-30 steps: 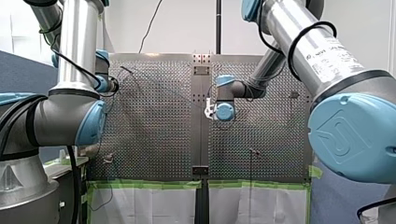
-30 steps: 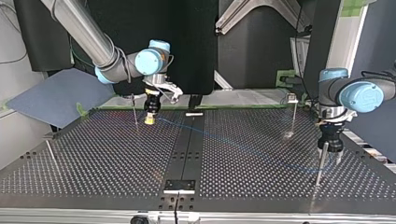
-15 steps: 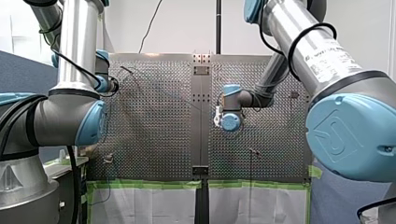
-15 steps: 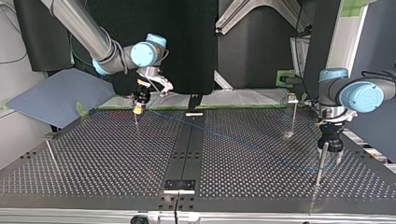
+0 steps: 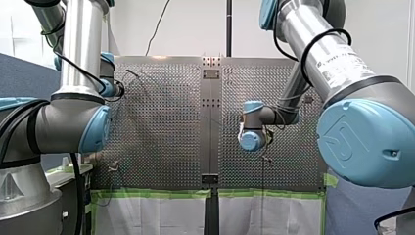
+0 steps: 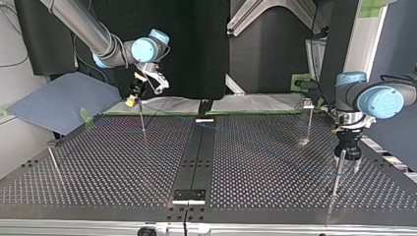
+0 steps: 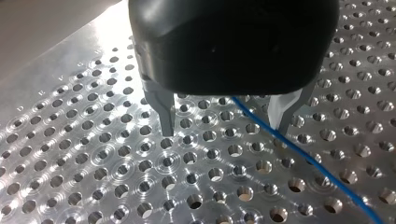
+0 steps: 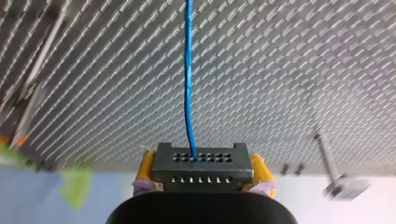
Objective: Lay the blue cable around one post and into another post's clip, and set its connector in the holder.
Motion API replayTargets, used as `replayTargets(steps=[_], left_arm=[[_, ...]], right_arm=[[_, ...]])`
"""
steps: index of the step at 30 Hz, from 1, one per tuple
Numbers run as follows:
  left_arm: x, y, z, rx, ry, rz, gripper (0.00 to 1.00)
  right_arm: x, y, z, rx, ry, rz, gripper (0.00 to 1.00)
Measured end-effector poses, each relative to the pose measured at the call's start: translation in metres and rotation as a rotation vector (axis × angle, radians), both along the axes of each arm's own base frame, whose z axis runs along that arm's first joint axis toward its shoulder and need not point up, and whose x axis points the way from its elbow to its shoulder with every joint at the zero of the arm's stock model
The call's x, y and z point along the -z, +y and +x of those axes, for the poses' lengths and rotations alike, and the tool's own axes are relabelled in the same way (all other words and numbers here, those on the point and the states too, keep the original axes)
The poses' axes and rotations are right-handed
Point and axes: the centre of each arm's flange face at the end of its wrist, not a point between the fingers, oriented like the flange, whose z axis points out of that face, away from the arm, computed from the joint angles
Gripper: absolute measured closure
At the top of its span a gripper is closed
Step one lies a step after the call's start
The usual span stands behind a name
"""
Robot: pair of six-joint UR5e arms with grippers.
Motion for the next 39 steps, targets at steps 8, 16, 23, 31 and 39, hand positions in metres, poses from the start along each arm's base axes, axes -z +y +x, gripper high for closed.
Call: replayTargets(steps=[8, 16, 23, 31, 39], left_arm=[[0.0, 0.0, 0.0, -0.001, 0.0, 0.0, 0.01], [0.0, 0.001, 0.0, -0.001, 0.0, 0.0, 0.01], [0.0, 0.0, 0.0, 0.0, 0.0, 0.0, 0.01], [0.0, 0.0, 0.0, 0.001, 0.0, 0.0, 0.01], [0.0, -0.001, 0.0, 0.003, 0.001, 0.0, 0.01]], right_arm=[[0.053, 0.012, -0.03, 0.053, -0.012, 0.046, 1.0], [0.107, 0.033, -0.061, 0.104, 0.002, 0.1, 1.0], [0.152, 0.049, -0.1, 0.123, 0.075, 0.167, 1.0], [0.165, 0.055, -0.135, 0.119, 0.115, 0.19, 1.0], [0.168, 0.046, -0.161, 0.118, 0.101, 0.169, 1.0]])
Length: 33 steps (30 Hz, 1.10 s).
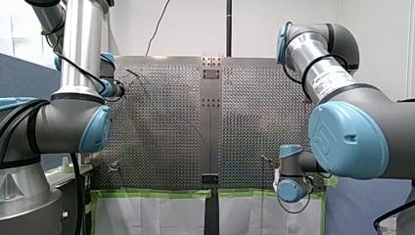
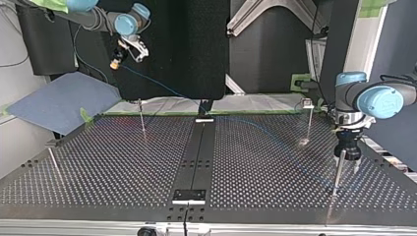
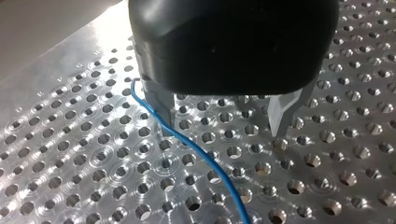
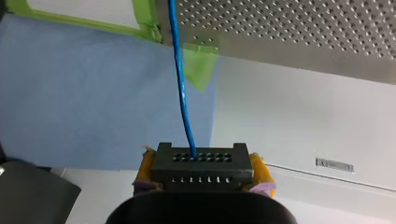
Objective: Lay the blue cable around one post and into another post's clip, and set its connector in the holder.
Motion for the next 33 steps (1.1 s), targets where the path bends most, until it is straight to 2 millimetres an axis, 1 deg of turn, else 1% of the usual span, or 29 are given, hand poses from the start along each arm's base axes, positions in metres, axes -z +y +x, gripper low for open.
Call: replayTargets(steps=[4, 8, 12, 25, 28, 33], left_arm=[[0.001, -0.001, 0.0, 0.002, 0.005, -0.002, 0.01], [0.001, -0.002, -0.001, 0.003, 0.007, -0.002, 0.01], [0.001, -0.002, -0.001, 0.004, 0.007, -0.002, 0.01], [0.001, -0.005, -0.001, 0.009, 0.012, -0.004, 0.01], [0.001, -0.006, -0.001, 0.01, 0.013, -0.004, 0.01], [0.002, -0.006, -0.001, 0.01, 0.014, -0.004, 0.01]], right_arm=[[-0.005, -0.021, -0.007, 0.001, -0.024, -0.05, 1.0], [-0.012, -0.047, -0.015, 0.001, -0.04, -0.102, 1.0], [-0.016, -0.064, -0.025, 0.001, -0.05, -0.129, 1.0], [-0.019, -0.091, -0.068, -0.002, -0.07, -0.154, 1.0], [-0.019, -0.094, -0.069, -0.021, -0.074, -0.157, 1.0], [-0.019, -0.094, -0.062, -0.066, -0.08, -0.155, 1.0]])
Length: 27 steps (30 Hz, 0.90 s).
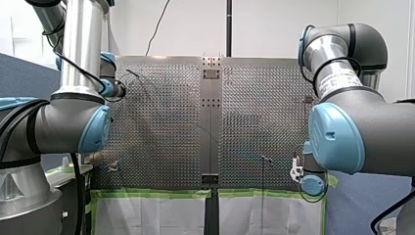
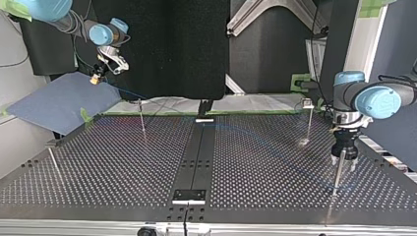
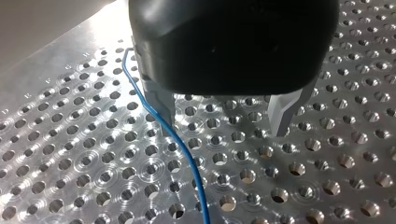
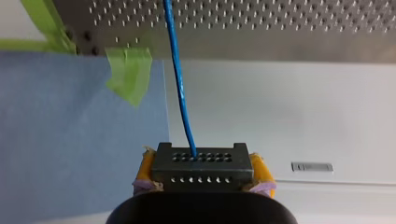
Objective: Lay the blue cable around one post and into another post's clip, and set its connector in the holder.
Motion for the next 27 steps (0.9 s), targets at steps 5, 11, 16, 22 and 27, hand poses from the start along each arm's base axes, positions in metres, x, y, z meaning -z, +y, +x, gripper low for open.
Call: replayTargets(steps=[5, 11, 16, 22, 27], left_arm=[[0.0, -0.001, 0.0, 0.002, 0.003, -0.001, 0.01], [0.0, -0.004, -0.001, 0.006, 0.006, -0.002, 0.01], [0.001, -0.007, -0.001, 0.011, 0.011, -0.003, 0.01], [0.001, -0.01, -0.001, 0.016, 0.016, -0.005, 0.01], [0.001, -0.012, -0.002, 0.019, 0.017, -0.005, 0.01]], right_arm=[[0.0, 0.002, 0.012, -0.055, -0.002, 0.001, 1.0], [0.0, 0.003, 0.023, -0.113, -0.004, 0.002, 1.0], [0.0, 0.003, 0.028, -0.155, -0.005, 0.002, 1.0], [0.0, 0.003, 0.032, -0.203, -0.004, 0.004, 1.0], [0.001, 0.003, 0.035, -0.246, -0.002, 0.009, 1.0]])
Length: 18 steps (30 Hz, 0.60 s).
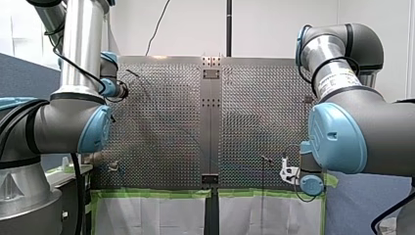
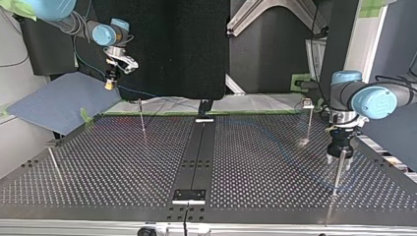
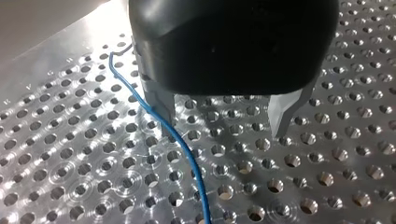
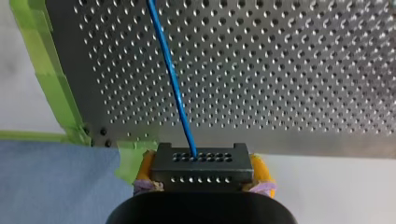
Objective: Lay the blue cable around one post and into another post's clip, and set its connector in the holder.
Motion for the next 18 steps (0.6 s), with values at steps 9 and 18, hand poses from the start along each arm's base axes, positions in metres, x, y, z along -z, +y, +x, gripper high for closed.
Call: replayTargets(steps=[9, 18], left_arm=[[0.0, -0.003, 0.0, 0.006, 0.0, 0.0, 0.01], [0.001, -0.011, -0.001, 0.018, 0.009, 0.0, 0.01]], right_arm=[[0.001, 0.002, 0.006, -0.077, 0.015, 0.014, 1.0], [-0.001, -0.005, 0.011, -0.151, 0.014, 0.011, 1.0]])
